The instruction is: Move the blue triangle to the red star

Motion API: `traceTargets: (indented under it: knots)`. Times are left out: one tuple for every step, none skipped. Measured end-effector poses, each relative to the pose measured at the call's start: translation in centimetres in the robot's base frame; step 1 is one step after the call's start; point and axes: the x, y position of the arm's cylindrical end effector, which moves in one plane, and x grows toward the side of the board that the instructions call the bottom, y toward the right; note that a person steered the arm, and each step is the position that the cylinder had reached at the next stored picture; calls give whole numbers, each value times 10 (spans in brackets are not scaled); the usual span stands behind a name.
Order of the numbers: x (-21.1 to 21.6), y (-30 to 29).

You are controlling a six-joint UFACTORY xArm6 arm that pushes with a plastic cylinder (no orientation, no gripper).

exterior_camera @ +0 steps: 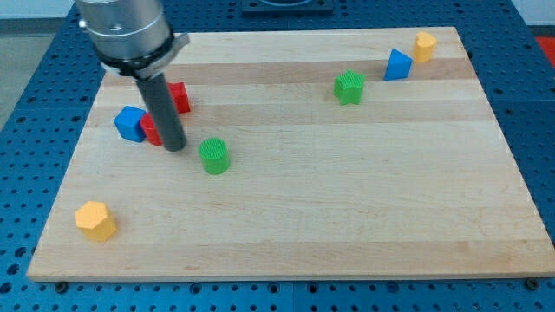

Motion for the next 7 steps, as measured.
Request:
traceTargets:
  knots:
    - [-2, 56]
    - [-10, 110]
    - [-23, 172]
    - [-38, 230]
    - [-56, 275]
    - [-79, 305]
    - [-99, 330]
